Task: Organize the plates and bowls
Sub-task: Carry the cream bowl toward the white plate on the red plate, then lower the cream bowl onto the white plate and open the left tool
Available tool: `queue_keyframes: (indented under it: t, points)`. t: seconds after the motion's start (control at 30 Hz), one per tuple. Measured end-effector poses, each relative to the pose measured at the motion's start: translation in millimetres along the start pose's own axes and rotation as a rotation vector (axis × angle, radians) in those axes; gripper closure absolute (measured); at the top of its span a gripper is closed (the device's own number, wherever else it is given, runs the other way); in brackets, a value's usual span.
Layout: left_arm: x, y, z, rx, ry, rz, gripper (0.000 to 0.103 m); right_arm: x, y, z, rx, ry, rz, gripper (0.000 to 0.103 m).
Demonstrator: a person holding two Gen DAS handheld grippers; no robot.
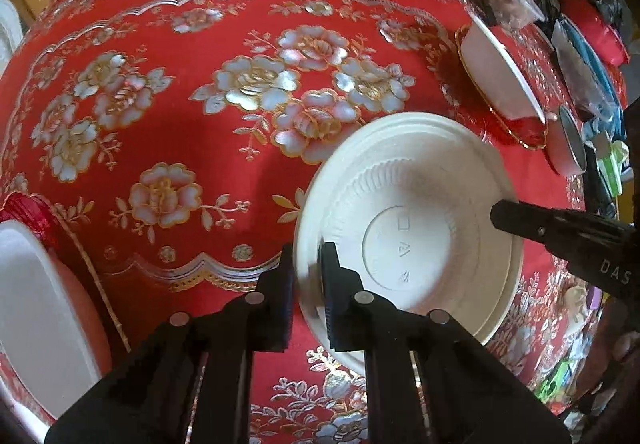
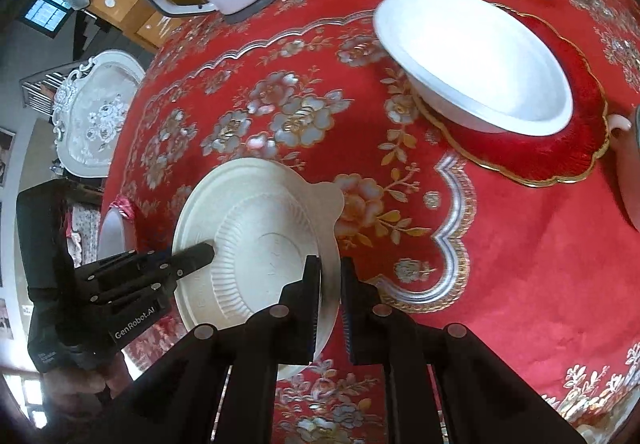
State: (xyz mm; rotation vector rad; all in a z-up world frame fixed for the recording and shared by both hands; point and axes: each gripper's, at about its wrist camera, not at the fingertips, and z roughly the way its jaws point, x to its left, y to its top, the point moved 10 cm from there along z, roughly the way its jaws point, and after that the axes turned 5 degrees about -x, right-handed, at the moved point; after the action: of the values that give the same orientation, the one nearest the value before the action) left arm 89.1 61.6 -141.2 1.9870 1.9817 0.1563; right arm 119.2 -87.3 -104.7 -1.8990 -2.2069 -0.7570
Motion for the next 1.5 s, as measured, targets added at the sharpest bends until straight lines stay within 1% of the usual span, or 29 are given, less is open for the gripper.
queue_keyframes:
  t: [0.23,0.37,0.5,0.63,0.77,0.87,1.0,1.07,1.2,1.33,1.37,1.47,1.5]
  points:
    - [33,5,-43,-0.067,0.020,-0.078,0.094,51,9,-3,-0.004,0.039,-0.091,0.093]
    - [66,2,-70,-0.103,0.058,-0.130,0.094,97,13,0,0.001,0.076,-0.171,0.093]
    - [106,-9,-96,-0.140,0.105,-0.196,0.094,147,13,6,0.009,0.113,-0.251,0.093]
    - [143,-19,-111,-0.163,0.150,-0.266,0.094,192,10,16,0.021,0.142,-0.322,0.093]
    - [179,-36,-121,-0.169,0.194,-0.328,0.094,226,2,31,0.044,0.151,-0.377,0.093]
    - [197,-46,-122,-0.168,0.213,-0.365,0.094,245,-4,42,0.057,0.149,-0.413,0.093]
    - [216,-58,-116,-0.160,0.231,-0.411,0.093,263,-9,58,0.076,0.135,-0.449,0.092]
    - [223,-63,-112,-0.157,0.237,-0.429,0.092,267,-11,64,0.079,0.127,-0.463,0.089]
    - [231,-66,-111,-0.164,0.267,-0.428,0.092,271,-15,76,0.088,0.105,-0.487,0.089]
    - [237,-69,-105,-0.152,0.274,-0.440,0.091,271,-16,79,0.090,0.109,-0.482,0.088]
    - [238,-70,-104,-0.151,0.283,-0.442,0.091,271,-15,78,0.084,0.108,-0.484,0.087]
    - [243,-71,-104,-0.163,0.313,-0.445,0.091,270,-11,73,0.067,0.105,-0.479,0.073]
    - [245,-71,-105,-0.166,0.320,-0.451,0.085,269,-9,71,0.062,0.107,-0.477,0.072]
